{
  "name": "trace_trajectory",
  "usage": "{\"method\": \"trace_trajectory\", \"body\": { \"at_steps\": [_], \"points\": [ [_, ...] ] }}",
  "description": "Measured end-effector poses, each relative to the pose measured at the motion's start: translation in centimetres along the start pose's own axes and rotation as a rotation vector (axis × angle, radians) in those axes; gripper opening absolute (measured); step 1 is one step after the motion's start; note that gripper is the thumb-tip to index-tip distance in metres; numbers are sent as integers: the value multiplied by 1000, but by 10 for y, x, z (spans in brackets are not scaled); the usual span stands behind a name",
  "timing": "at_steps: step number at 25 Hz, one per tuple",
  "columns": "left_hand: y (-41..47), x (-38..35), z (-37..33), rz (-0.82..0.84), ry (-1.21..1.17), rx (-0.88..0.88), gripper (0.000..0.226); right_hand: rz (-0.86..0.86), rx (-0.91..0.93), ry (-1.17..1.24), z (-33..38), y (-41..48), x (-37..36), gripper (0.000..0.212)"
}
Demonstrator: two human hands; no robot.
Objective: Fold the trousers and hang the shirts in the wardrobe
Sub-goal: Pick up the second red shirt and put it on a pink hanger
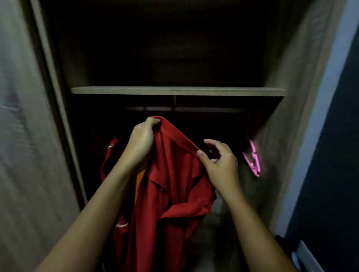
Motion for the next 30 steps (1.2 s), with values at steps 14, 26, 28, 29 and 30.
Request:
{"method": "trace_trajectory", "body": {
  "at_steps": [14,26,28,29,30],
  "points": [
    [7,-85,37,63,108,-7,29,30,-358,-215,-124,51,40,68],
    [27,-50,50,54,180,15,30,-60,-598,224,-156,67,7,23],
    [26,-42,47,35,177,8,28,-51,-532,242,-143,73,7,14],
    [24,-39,46,26,185,-2,26,-32,-494,235,-135,73,7,13],
    [22,-34,44,18,199,-16,26,-10,-464,235,-126,70,5,11]
  ]
}}
Point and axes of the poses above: each hand's wrist, its own y-axis towards the middle knuckle, its own x-axis out of the back of the hand, z = x × y, the point moved 8 cm from there along y, towards the middle knuckle, and after that the axes turned 11 degrees about -y, right-handed, at the moved point
